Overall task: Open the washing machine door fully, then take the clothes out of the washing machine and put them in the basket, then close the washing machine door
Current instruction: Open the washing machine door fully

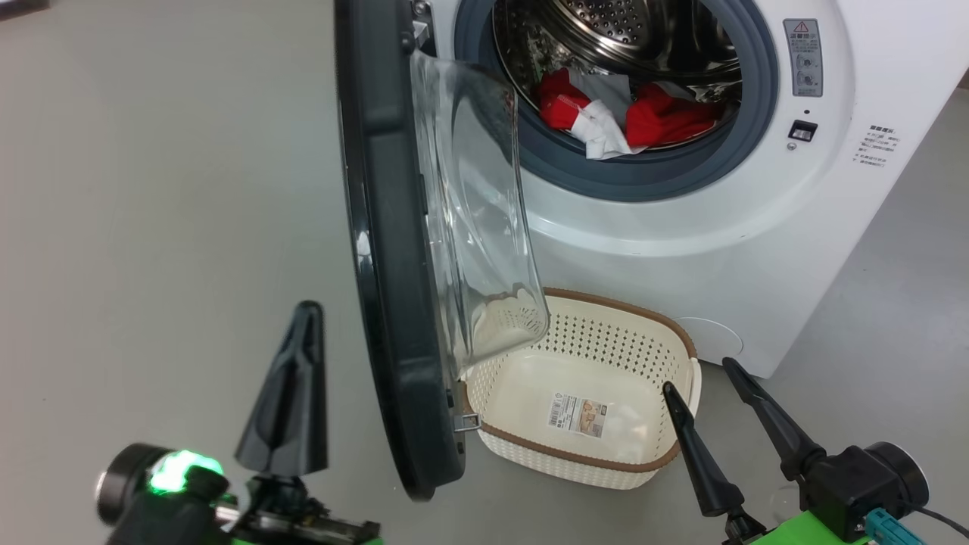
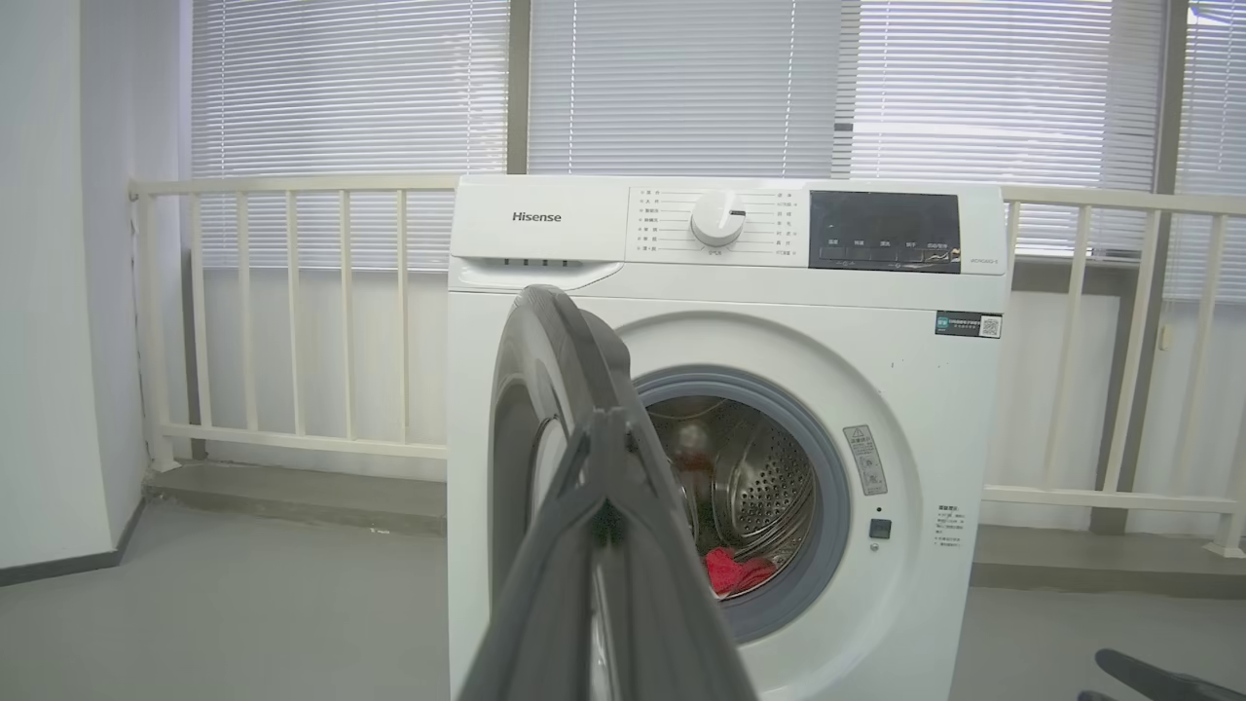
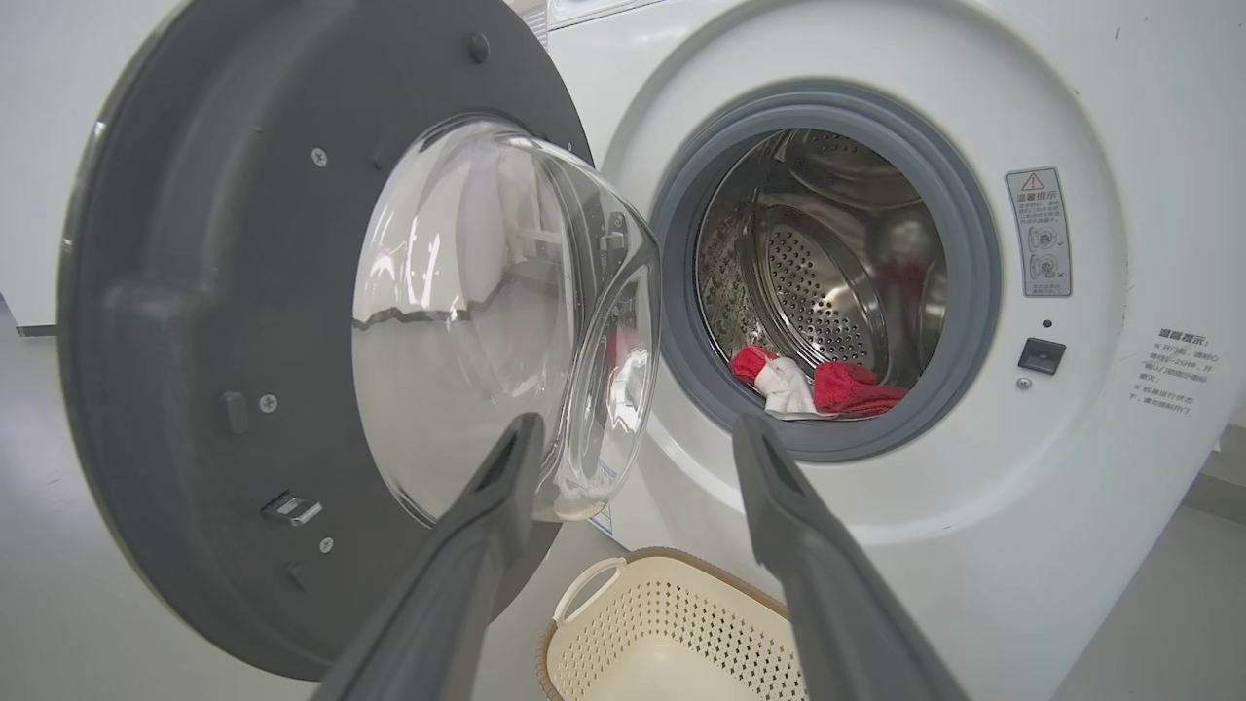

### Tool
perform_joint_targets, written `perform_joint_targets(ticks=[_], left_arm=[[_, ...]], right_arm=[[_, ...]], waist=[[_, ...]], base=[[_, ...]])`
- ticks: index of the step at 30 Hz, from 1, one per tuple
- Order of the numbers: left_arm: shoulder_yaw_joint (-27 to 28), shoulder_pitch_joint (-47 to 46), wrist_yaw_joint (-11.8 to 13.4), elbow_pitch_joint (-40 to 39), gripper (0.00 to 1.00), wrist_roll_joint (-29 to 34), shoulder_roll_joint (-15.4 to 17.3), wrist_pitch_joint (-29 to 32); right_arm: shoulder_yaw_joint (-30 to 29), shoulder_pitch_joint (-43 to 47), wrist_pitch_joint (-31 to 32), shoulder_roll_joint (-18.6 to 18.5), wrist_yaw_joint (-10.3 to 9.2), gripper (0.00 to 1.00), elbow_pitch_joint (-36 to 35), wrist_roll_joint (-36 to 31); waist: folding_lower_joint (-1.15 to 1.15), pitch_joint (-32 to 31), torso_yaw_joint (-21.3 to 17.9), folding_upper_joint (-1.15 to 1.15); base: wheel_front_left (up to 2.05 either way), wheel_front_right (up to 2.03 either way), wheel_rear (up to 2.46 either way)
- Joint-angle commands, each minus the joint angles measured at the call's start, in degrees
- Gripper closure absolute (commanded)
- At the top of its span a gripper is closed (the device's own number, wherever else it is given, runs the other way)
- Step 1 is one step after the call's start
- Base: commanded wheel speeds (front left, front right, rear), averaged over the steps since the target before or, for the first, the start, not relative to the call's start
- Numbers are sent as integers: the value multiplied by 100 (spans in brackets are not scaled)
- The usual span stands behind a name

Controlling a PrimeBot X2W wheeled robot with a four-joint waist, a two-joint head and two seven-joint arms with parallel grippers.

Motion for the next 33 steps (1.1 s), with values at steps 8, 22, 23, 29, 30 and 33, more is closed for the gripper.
perform_joint_targets(ticks=[8, 22, 23, 29, 30, 33], left_arm=[[-666, -724, -383, -132, 100, 221, -168, 375], [-1246, -886, -558, 1247, 100, -43, -562, 938], [-1235, -890, -524, 1322, 100, -54, -577, 973], [-1136, -928, -404, 1653, 100, -101, -588, 1010], [-1114, -931, -385, 1681, 100, -102, -582, 994], [-1068, -925, -350, 1716, 100, -121, -574, 976]], right_arm=[[141, -165, -71, -1, 29, 0, -91, 128], [134, -222, -80, -1, 29, 0, -96, 151], [132, -222, -80, -1, 29, 0, -99, 151], [120, -225, -79, -1, 29, 0, -110, 159], [120, -221, -82, -1, 29, 0, -105, 160], [116, -211, -85, -1, 29, 0, -93, 165]], waist=[[0, -1, -87, 0], [0, 98, -270, 0], [0, 103, -274, 0], [0, 141, -255, 0], [0, 139, -246, 0], [0, 130, -223, 0]], base=[[0, 0, 0], [0, 0, 0], [0, 0, 0], [0, 0, 0], [0, 0, 0], [0, 0, 0]])
